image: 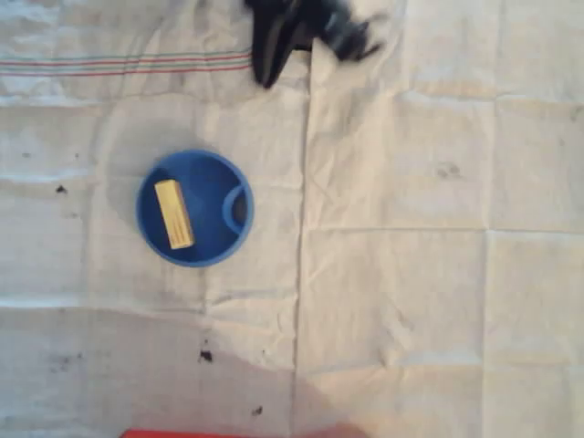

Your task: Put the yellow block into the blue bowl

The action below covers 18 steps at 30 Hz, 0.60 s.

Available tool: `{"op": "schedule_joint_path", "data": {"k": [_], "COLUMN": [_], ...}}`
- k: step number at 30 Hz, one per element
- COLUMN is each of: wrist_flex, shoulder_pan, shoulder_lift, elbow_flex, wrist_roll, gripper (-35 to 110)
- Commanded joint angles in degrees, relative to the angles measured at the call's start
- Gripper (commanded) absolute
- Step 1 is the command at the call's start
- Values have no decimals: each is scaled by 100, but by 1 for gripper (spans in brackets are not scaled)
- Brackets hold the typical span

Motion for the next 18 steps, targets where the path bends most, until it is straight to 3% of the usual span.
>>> {"op": "schedule_joint_path", "data": {"k": [1,8,18], "wrist_flex": [26,35,-141], "shoulder_pan": [0,-114,-79], "shoulder_lift": [272,967,2971], "elbow_flex": [-220,352,3841], "wrist_roll": [53,62,26], "gripper": [0,0,0]}}
